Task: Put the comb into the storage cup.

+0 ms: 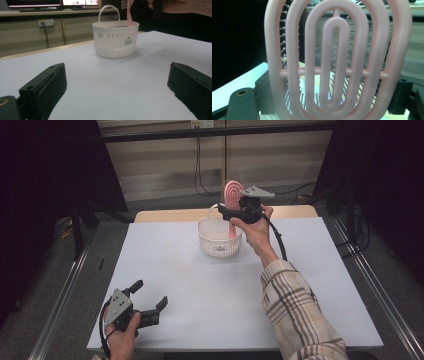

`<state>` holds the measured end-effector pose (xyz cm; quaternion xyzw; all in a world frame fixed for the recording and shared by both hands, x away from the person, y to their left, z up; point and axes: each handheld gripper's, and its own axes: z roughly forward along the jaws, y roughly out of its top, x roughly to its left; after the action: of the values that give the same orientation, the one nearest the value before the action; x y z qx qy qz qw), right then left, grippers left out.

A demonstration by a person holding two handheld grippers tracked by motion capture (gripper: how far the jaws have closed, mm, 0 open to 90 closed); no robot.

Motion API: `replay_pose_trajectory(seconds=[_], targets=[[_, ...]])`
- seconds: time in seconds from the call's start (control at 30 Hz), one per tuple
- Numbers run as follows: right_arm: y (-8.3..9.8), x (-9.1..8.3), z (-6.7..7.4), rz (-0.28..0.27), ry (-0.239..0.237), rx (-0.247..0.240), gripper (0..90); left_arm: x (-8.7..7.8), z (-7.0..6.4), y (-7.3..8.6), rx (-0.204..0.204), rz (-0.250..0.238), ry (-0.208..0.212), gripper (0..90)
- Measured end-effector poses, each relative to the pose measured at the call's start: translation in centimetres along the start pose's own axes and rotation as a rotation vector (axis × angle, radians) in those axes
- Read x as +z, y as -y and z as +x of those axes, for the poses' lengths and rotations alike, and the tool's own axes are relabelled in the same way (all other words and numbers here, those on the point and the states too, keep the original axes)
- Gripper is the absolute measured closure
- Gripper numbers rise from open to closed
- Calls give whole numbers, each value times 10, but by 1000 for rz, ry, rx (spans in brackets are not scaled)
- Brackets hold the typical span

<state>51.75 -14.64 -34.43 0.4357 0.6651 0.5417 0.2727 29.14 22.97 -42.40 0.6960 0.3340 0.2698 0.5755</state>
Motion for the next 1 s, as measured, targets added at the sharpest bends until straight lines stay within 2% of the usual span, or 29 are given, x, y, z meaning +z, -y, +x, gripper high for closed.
replay_pose_trajectory(seconds=[0.4,1.0], targets=[[10,1,-5,23,-2,24,186,0,1,0,13,9,-2,25],[27,6,-8,35,17,60,185,0,0,0,0,0,0,24]])
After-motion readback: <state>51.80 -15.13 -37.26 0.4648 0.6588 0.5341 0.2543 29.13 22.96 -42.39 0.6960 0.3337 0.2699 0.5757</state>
